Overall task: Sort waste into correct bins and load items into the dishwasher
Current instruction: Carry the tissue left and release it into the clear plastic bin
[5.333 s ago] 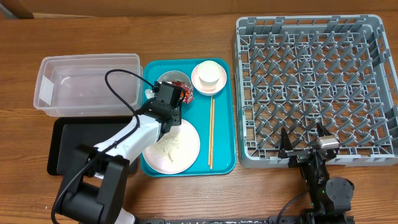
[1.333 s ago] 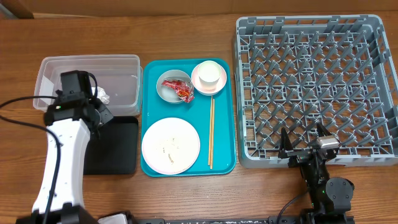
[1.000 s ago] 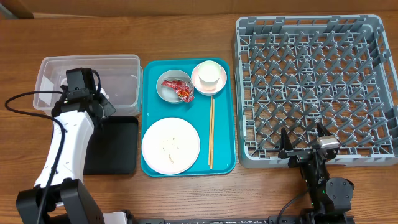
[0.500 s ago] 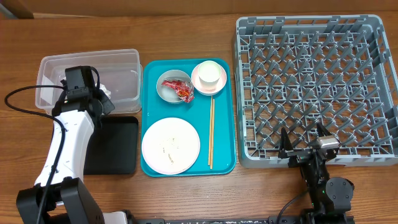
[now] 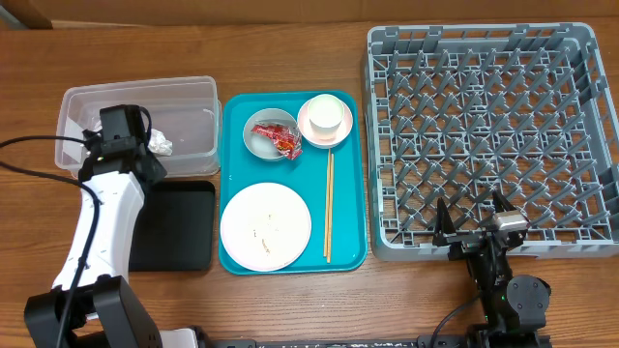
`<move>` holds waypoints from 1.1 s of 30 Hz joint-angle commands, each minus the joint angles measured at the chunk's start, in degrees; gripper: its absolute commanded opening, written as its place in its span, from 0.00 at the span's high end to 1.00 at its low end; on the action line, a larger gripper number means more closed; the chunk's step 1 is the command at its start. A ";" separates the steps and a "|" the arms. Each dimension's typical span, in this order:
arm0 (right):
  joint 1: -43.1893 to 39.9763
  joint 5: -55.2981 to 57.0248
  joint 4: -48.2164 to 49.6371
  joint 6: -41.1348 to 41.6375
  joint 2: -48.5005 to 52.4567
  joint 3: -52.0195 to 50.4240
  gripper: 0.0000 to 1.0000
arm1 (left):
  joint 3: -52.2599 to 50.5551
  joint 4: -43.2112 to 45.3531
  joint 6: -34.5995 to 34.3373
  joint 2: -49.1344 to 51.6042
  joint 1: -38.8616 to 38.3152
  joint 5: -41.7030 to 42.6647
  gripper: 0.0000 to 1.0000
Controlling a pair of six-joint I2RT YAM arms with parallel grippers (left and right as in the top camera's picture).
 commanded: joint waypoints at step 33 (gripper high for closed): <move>-0.17 -0.11 0.31 0.17 -0.61 -0.59 0.00 | 0.48 15.93 2.93 4.68 5.46 -11.06 0.73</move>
